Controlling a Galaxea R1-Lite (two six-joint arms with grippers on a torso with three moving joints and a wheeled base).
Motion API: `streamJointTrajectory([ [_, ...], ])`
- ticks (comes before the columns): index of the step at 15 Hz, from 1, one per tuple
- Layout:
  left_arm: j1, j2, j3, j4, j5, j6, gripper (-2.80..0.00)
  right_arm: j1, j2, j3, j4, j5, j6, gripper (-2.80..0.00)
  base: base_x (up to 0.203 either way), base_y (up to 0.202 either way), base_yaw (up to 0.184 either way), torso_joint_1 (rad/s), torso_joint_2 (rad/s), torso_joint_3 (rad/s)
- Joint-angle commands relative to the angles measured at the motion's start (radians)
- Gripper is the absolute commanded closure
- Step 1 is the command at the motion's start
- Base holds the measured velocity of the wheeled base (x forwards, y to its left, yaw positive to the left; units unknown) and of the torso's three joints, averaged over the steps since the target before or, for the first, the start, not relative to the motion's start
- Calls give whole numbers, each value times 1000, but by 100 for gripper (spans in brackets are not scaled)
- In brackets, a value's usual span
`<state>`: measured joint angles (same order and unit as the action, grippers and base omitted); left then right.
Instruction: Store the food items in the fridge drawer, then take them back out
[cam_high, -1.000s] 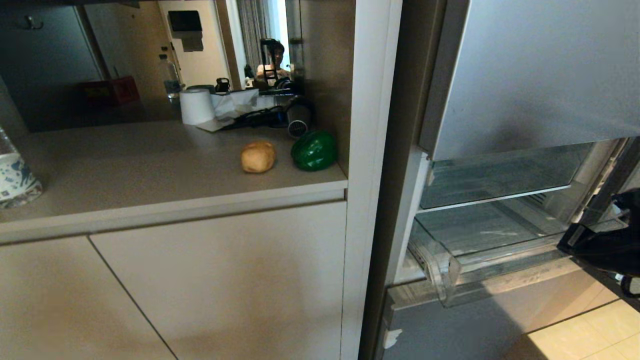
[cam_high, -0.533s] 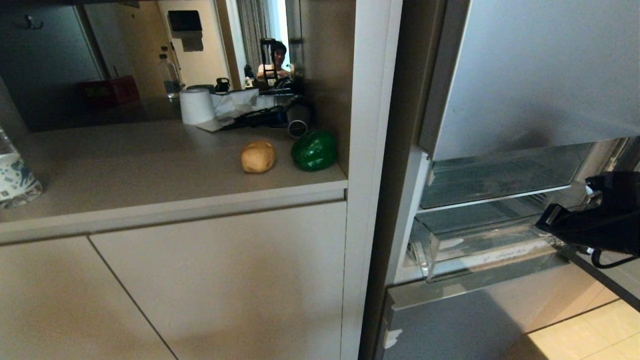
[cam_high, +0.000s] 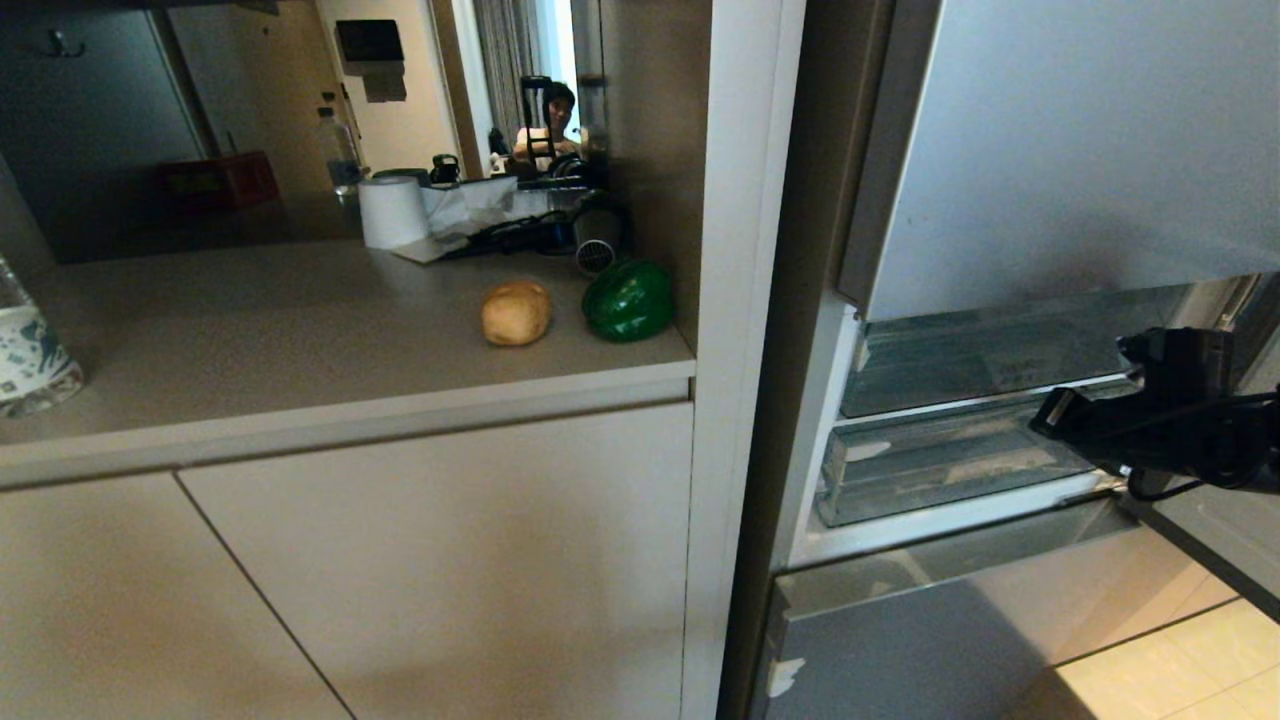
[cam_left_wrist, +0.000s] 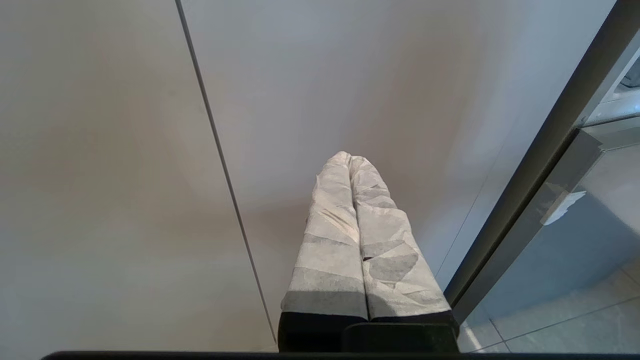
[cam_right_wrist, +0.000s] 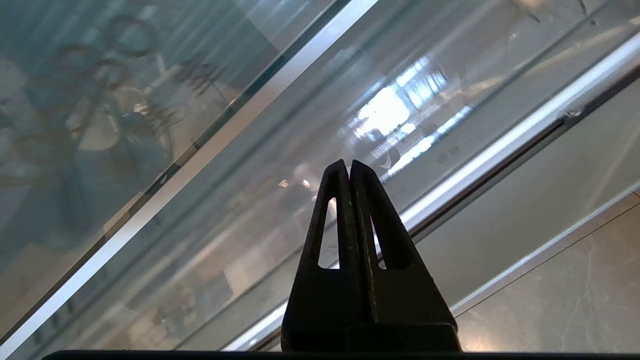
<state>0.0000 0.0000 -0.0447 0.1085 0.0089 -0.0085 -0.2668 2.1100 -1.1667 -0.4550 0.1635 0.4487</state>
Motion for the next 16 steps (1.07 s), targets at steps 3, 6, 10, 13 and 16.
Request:
streamJointTrajectory([
  [3,0,0,0,0,0,-1,0,1,-26,33,-3,0,3,0,0,0,0,0,0,0],
  [6,0,0,0,0,0,-1,0,-1,-179,149,-2,-3,0,0,0,0,0,0,0,0],
  [10,0,0,0,0,0,-1,0,-4,-516,423,-1,-5,-41,0,0,0,0,0,0,0],
  [13,0,0,0,0,0,-1,0,-5,-840,674,-1,-8,-115,0,0,0,0,0,0,0],
  [16,0,0,0,0,0,-1,0,14,-1184,916,0,-36,-214,0,0,0,0,0,0,0],
])
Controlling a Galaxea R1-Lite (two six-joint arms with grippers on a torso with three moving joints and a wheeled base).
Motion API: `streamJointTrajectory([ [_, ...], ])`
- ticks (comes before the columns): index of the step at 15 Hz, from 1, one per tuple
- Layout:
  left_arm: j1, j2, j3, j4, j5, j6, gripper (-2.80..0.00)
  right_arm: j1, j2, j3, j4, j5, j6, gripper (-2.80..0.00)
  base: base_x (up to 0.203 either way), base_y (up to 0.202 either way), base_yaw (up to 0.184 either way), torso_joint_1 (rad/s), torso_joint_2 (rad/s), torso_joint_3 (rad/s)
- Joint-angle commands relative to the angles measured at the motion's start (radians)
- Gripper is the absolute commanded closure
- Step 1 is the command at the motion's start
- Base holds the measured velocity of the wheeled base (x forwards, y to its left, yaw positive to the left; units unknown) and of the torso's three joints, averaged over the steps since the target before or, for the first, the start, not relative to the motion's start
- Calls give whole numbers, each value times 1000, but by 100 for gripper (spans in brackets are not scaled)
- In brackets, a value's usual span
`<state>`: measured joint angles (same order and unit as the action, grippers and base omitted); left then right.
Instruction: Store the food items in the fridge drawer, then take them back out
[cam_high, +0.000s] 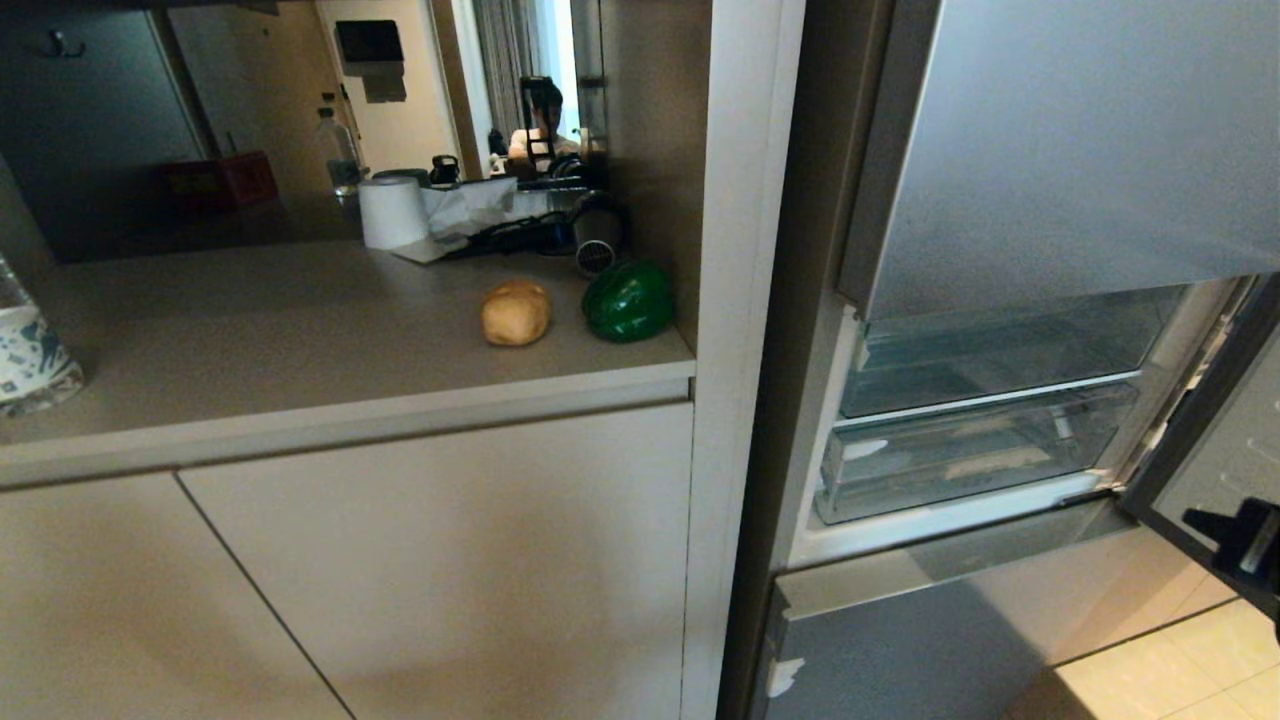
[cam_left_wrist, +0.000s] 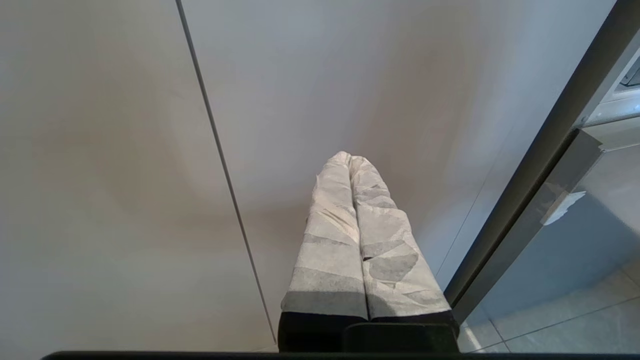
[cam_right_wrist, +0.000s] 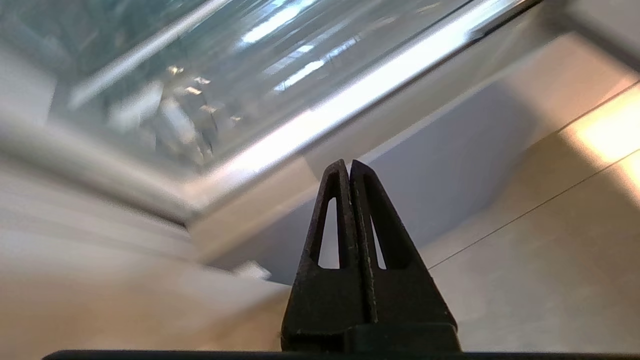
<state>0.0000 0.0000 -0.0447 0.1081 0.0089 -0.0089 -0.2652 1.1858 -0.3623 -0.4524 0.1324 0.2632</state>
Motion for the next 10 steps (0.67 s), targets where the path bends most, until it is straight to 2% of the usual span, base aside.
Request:
streamJointTrajectory([
  [1,0,0,0,1,0,0,0,41,-350,207,-3,-26,-79,0,0,0,0,0,0,0],
  [3,0,0,0,1,0,0,0,129,-507,362,4,-106,-183,0,0,0,0,0,0,0],
  [6,0,0,0,1,0,0,0,256,-717,388,48,-158,-274,0,0,0,0,0,0,0],
  [8,0,0,0,1,0,0,0,285,-880,391,151,-168,-360,0,0,0,0,0,0,0],
  [10,0,0,0,1,0,1,0,270,-1027,392,240,-163,-411,0,0,0,0,0,0,0],
])
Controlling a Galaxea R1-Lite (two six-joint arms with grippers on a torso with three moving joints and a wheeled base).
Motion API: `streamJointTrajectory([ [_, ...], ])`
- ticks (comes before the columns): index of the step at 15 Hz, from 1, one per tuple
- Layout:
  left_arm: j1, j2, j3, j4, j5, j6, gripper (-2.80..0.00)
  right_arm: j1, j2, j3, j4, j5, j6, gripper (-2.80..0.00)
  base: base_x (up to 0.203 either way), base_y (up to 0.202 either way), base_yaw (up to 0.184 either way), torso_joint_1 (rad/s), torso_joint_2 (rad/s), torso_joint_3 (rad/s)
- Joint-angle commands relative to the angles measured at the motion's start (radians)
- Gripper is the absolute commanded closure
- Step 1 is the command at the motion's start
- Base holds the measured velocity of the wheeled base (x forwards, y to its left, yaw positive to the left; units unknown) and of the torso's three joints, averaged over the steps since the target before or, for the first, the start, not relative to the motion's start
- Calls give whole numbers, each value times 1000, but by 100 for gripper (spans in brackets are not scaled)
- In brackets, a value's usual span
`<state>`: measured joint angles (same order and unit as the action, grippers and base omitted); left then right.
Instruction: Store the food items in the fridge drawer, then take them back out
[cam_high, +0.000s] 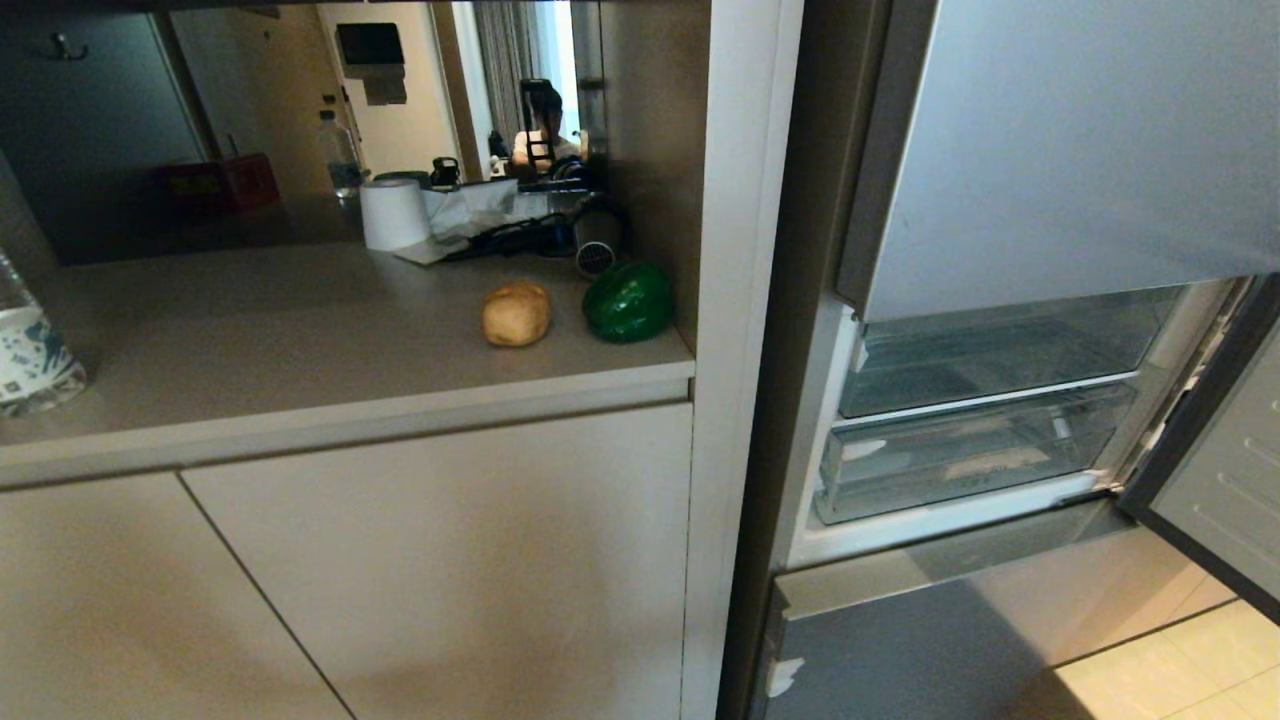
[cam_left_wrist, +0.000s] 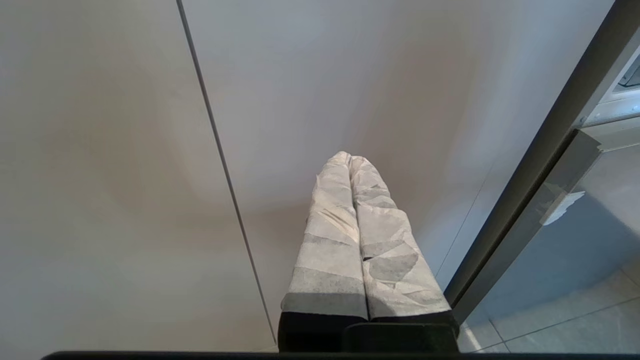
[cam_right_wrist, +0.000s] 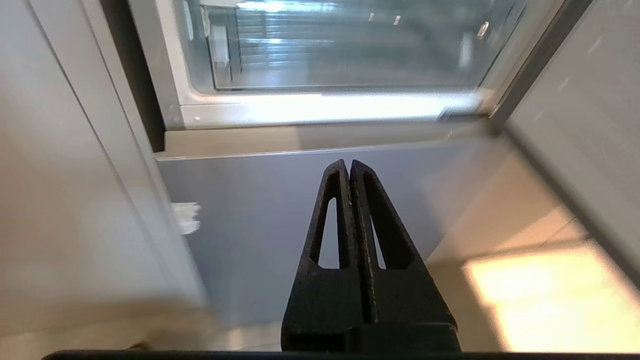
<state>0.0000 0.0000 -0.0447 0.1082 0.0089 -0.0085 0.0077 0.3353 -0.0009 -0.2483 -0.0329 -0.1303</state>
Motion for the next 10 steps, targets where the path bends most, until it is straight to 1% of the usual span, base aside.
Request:
streamJointTrajectory([
  [1,0,0,0,1,0,1,0,-10,-231,32,60,6,-27,0,0,0,0,0,0,0],
  [3,0,0,0,1,-1,1,0,-15,-334,33,93,39,-33,0,0,0,0,0,0,0],
  [4,0,0,0,1,-1,1,0,-17,-342,32,117,51,-20,0,0,0,0,0,0,0],
  [5,0,0,0,1,-1,1,0,-18,-337,32,165,53,24,0,0,0,0,0,0,0],
  [6,0,0,0,1,-1,1,0,-18,-335,32,174,42,62,0,0,0,0,0,0,0],
  [7,0,0,0,1,-1,1,0,-18,-335,32,173,36,74,0,0,0,0,0,0,0],
  [10,0,0,0,1,-1,1,0,-18,-335,32,173,34,78,0,0,0,0,0,0,0],
])
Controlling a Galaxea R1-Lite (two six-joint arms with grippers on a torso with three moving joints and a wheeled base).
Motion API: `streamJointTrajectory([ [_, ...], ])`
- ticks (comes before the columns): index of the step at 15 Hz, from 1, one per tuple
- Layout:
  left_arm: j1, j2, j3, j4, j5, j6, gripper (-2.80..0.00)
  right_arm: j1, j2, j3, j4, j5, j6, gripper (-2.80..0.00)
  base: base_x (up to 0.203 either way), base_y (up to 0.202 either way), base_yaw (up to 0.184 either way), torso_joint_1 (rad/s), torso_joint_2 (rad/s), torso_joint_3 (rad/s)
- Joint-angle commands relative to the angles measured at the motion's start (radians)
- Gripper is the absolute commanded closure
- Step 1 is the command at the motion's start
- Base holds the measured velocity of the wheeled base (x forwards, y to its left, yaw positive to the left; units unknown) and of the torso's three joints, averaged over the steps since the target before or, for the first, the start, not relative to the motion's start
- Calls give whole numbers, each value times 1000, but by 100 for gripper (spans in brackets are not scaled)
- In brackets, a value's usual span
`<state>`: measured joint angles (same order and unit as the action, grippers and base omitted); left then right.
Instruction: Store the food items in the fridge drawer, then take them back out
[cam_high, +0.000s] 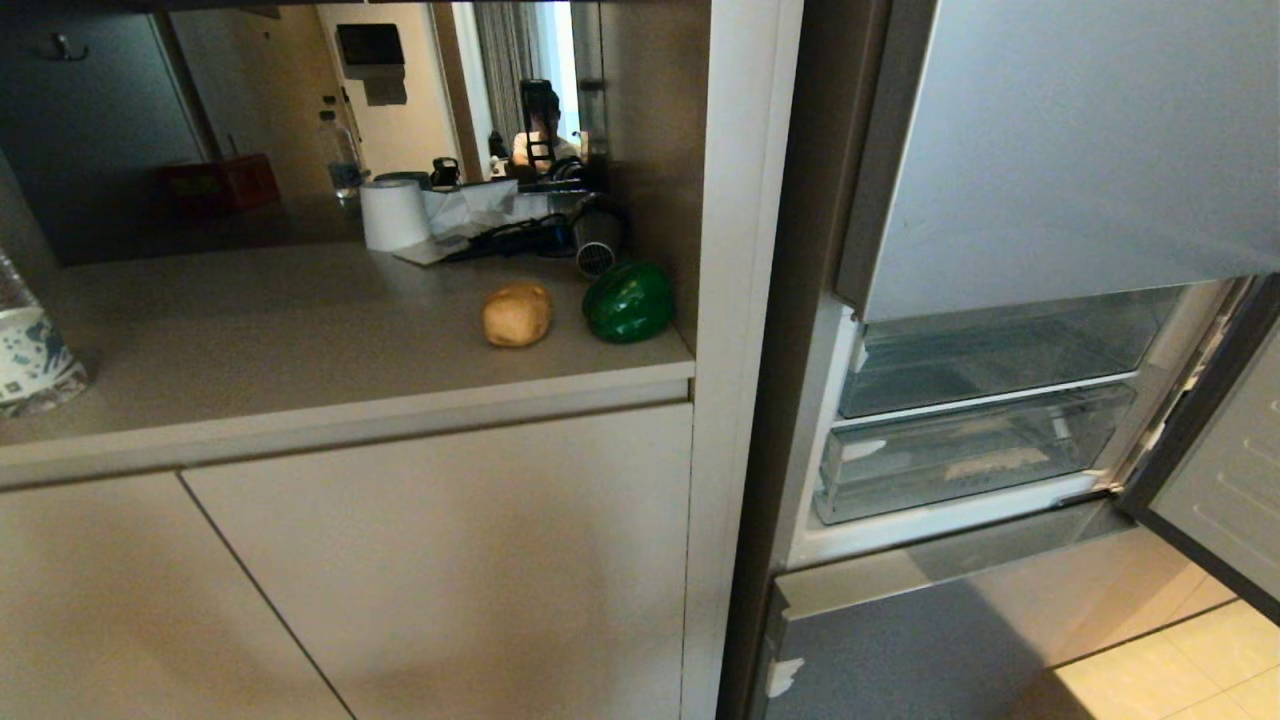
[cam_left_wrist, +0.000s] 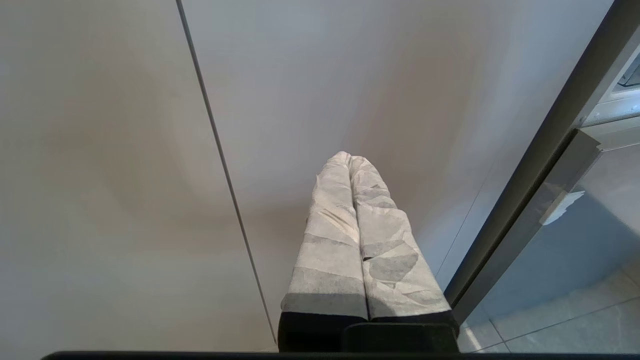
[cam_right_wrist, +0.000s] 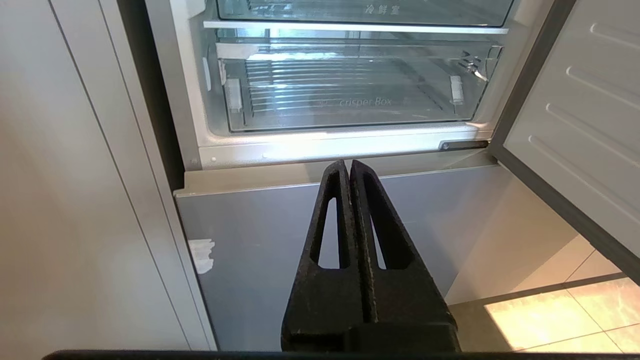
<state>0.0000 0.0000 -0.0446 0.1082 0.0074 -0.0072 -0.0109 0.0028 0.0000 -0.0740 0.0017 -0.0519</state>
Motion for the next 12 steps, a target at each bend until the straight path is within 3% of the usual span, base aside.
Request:
streamJointTrajectory([
  [1,0,0,0,1,0,0,0,0,-3,31,-1,0,0,0,0,0,0,0,0,0],
  [10,0,0,0,1,0,0,0,0,-3,31,-1,-2,10,0,0,0,0,0,0,0],
  [12,0,0,0,1,0,0,0,0,-3,31,-2,-2,10,0,4,5,-99,4,5,3],
])
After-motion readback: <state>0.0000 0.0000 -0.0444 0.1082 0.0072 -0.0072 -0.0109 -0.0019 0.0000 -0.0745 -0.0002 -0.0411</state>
